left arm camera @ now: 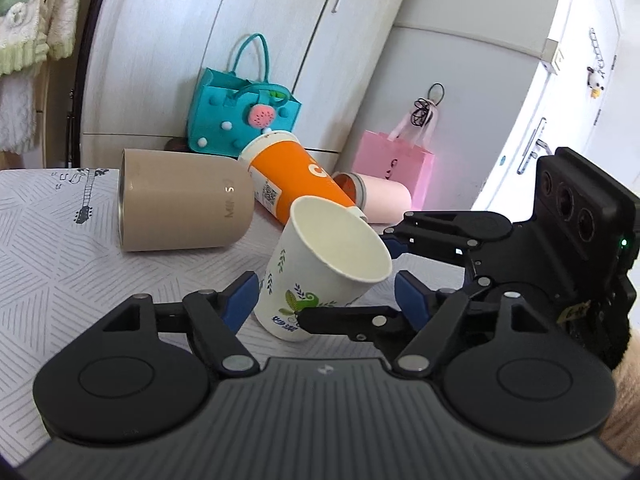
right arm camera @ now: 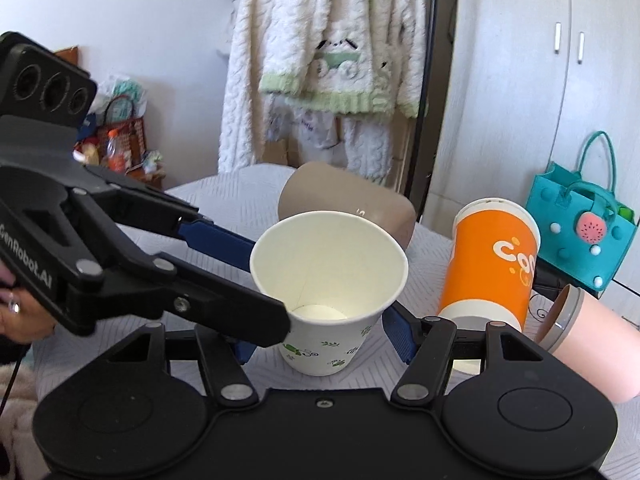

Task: Flip cup upright
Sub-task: 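Lower the upright paper cup onto the table and open the right gripper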

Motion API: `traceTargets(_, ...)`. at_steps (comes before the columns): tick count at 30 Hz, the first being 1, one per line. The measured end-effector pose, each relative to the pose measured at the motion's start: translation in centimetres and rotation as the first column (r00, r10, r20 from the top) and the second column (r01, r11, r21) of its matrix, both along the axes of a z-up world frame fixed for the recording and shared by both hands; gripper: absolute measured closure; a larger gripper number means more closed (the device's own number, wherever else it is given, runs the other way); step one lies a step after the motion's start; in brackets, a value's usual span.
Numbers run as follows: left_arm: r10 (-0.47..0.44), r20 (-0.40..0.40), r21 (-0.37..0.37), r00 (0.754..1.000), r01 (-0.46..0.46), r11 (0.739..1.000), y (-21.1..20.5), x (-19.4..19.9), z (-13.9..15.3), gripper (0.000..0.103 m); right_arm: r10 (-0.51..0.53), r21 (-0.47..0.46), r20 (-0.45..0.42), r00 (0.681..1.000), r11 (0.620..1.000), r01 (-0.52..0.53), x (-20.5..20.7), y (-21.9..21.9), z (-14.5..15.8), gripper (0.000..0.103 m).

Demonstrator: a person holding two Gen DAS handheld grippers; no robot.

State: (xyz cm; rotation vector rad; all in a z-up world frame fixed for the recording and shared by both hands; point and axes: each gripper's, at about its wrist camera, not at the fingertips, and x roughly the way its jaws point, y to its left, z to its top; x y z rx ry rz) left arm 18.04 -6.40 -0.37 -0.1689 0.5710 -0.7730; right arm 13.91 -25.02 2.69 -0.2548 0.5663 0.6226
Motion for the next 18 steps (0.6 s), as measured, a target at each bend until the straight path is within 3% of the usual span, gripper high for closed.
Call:
traceTargets(6, -0.065, -0.025, 0.016, 0.998, 0.065, 0.998, 0.2, 0.5, -0.2, 0.023, 0.085, -0.063, -0.007, 0.996, 0.994, -0.086, -0.5, 0.1, 0.4, 0.034)
traceTargets(9, -0.051, -0.028, 0.029, 0.998, 0.052, 0.998, 0.1, 0.7, -0.3, 0.025, 0.102, -0.074, -0.017, 0.995, 0.992, -0.103, -0.6, 0.2, -0.1, 0.025)
traceTargets(12, -0.054, -0.05, -0.001, 0.997, 0.054, 0.999, 0.6, 1.0, -0.5, 0.026, 0.1, -0.073, 0.005, 0.995, 0.992, -0.099, -0.7, 0.4, -0.6, 0.024)
traceTargets(16, -0.056, -0.045, -0.006, 0.997, 0.056, 0.998, 0.6, 0.9, -0.7, 0.03, 0.095, -0.052, 0.007, 0.995, 0.994, -0.095, -0.8, 0.3, -0.9, 0.027)
traceTargets(18, -0.066, -0.046, -0.002, 0.997, 0.066, 0.998, 0.4, 0.8, -0.7, 0.037, 0.092, -0.059, 0.016, 0.996, 0.994, -0.091, -0.8, 0.3, -1.0, 0.035)
